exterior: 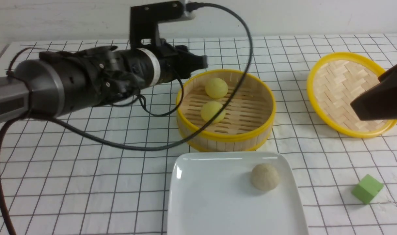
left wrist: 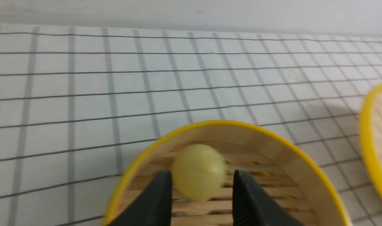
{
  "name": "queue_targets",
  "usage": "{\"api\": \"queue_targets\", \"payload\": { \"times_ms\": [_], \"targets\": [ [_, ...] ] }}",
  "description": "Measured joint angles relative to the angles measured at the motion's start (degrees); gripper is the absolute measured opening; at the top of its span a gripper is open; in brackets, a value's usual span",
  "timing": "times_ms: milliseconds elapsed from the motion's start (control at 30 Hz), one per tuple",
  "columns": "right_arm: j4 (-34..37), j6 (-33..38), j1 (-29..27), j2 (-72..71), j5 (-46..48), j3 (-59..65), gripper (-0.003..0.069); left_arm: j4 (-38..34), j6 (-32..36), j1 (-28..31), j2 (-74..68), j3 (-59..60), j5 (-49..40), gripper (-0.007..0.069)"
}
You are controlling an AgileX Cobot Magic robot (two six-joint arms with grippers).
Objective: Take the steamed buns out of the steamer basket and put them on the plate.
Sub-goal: Use the left arm to grab the steamed stuffed bun that is closest to it
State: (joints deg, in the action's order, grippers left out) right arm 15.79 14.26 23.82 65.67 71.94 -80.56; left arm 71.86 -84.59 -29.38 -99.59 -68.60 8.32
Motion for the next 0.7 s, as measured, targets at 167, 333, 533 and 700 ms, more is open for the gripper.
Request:
{"api": "queue_targets", "payload": {
  "times_ms": [167, 333, 533, 700],
  "targets": [
    [-0.2, 0.0, 0.0, 0.0, 0.0, 0.0, 0.0558, 16.3, -13.2, -2.4, -0.4, 0.0, 4.7, 0.03],
    [-0.7, 0.0, 0.0, 0.0, 0.0, 0.0, 0.0558, 27.9, -30.1, -2.4, -0.4, 0.0, 5.0, 0.03],
    [-0.7, 0.0, 0.0, 0.0, 0.0, 0.0, 0.0558, 28.7, -35.5, -2.4, -0.4, 1.1, 5.2, 0.03],
    [-0.8, 0.0, 0.0, 0.0, 0.0, 0.0, 0.0558, 28.9, -35.9, -2.4, -0.4, 1.8, 1.5, 0.0297]
  ]
}}
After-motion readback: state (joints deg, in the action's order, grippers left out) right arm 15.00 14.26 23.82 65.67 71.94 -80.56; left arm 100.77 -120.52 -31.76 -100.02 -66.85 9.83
